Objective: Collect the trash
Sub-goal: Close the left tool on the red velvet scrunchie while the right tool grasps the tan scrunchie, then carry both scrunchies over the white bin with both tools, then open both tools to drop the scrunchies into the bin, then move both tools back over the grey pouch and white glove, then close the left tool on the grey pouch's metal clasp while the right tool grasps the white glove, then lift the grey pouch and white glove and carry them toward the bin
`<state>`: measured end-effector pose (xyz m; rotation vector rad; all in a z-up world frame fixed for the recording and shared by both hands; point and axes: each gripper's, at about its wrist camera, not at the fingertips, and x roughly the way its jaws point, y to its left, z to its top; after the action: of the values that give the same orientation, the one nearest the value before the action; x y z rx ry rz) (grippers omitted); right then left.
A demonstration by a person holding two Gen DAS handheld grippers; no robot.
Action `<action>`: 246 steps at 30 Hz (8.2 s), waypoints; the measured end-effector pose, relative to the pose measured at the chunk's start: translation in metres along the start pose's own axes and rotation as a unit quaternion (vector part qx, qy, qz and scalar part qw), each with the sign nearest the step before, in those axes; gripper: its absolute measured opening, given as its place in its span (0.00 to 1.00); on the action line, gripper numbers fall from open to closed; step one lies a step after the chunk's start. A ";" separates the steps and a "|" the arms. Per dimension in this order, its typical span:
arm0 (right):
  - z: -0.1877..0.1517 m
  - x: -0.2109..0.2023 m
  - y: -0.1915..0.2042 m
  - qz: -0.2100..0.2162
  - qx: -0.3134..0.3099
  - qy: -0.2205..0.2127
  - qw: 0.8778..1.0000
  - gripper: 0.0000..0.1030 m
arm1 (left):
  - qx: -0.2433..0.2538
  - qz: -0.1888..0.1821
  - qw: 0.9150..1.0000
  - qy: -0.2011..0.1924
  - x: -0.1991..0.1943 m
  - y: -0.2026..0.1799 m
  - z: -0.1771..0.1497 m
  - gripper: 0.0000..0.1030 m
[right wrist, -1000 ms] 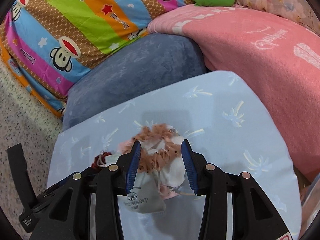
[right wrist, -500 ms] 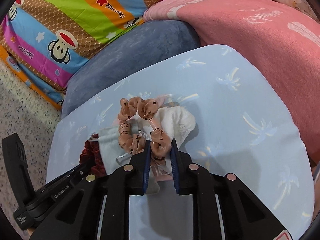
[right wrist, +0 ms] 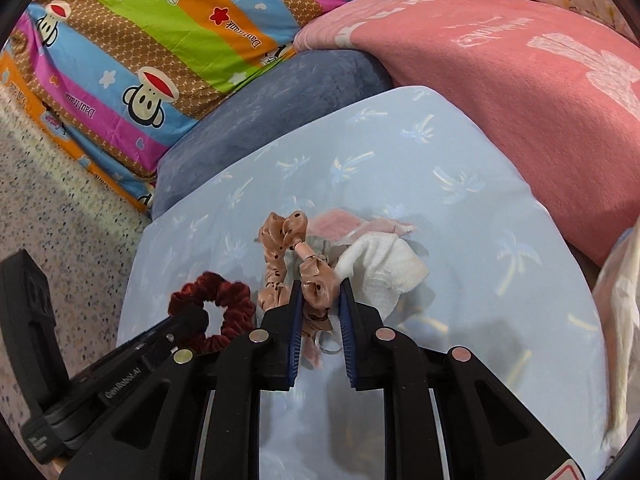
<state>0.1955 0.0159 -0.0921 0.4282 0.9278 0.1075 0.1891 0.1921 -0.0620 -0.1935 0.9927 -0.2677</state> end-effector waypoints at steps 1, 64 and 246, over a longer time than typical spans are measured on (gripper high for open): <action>-0.005 -0.003 -0.002 -0.002 -0.001 0.003 1.000 0.17 | 0.002 -0.002 1.000 -0.001 -0.004 -0.003 -0.004 0.16; -0.022 -0.223 -0.114 -0.033 0.025 -0.167 0.985 0.09 | 0.145 -0.109 0.983 -0.025 -0.053 -0.206 -0.041 0.16; -0.055 -0.055 -0.032 -0.027 -0.063 0.014 0.998 0.36 | 0.037 -0.036 0.999 0.012 -0.019 -0.041 -0.040 0.05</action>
<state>0.1162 -0.0114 -0.0925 0.2854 0.9536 0.1219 0.1403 0.1575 -0.0565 -0.1600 0.9992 -0.3728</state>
